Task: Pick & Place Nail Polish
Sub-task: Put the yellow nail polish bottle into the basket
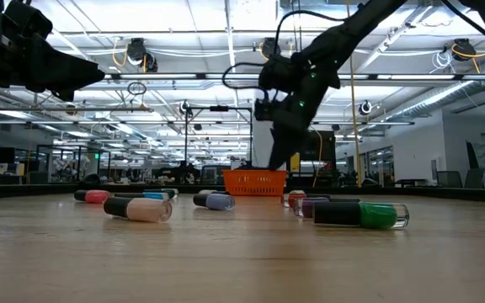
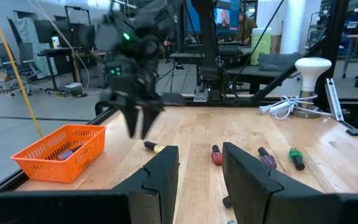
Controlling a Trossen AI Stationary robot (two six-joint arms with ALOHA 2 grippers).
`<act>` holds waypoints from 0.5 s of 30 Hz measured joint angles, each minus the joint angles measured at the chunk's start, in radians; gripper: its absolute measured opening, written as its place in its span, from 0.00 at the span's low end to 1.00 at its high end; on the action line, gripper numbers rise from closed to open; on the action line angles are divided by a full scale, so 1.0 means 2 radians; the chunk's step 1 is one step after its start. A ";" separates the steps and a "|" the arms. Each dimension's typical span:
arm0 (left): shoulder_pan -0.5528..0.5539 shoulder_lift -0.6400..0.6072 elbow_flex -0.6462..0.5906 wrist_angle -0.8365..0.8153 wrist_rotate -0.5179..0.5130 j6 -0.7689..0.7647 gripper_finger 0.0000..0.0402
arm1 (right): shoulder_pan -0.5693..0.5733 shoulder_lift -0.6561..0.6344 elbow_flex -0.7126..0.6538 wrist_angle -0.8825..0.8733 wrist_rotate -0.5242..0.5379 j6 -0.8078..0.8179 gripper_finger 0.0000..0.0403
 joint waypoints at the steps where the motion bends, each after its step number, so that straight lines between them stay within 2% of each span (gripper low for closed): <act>1: 0.000 0.000 0.000 0.000 0.000 0.000 0.31 | 0.006 0.000 -0.010 -0.001 0.001 -0.008 0.26; 8: 0.000 0.000 0.000 0.000 0.000 0.000 0.31 | 0.013 0.001 -0.063 0.017 0.004 -0.019 0.26; 15: 0.000 0.000 0.000 0.000 0.000 0.000 0.31 | 0.013 0.000 -0.089 0.027 0.001 0.028 0.26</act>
